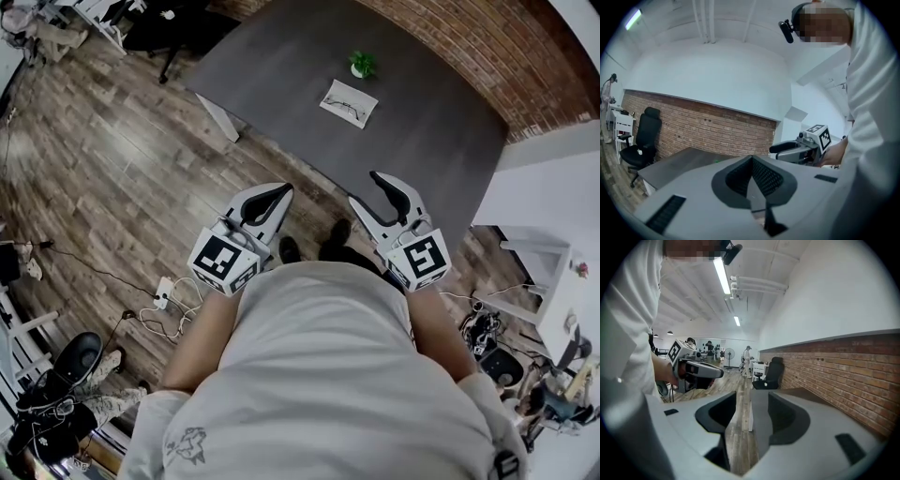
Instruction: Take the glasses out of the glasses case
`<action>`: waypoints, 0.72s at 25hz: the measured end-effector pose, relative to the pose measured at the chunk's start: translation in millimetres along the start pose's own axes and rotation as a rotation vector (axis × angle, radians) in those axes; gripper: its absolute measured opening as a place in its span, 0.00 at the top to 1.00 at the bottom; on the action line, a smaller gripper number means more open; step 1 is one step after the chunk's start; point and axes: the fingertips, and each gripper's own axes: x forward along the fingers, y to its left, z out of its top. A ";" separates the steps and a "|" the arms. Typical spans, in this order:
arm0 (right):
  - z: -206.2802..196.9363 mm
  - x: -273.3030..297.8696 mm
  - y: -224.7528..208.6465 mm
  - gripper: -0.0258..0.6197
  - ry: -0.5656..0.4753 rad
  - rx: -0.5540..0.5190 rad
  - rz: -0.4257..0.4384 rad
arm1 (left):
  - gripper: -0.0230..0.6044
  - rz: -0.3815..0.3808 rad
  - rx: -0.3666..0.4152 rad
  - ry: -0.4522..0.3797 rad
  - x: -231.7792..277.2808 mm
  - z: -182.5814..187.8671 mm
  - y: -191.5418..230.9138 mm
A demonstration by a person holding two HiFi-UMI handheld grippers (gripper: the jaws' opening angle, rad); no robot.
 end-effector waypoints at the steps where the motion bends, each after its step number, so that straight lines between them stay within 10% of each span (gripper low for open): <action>1: -0.9 2.4 -2.0 0.62 0.003 0.003 -0.001 | 0.95 0.000 -0.001 0.001 0.8 0.4 2.5; 18: -15.0 69.4 -98.1 0.62 0.034 0.012 0.064 | 0.95 0.079 -0.009 0.037 58.4 6.2 60.8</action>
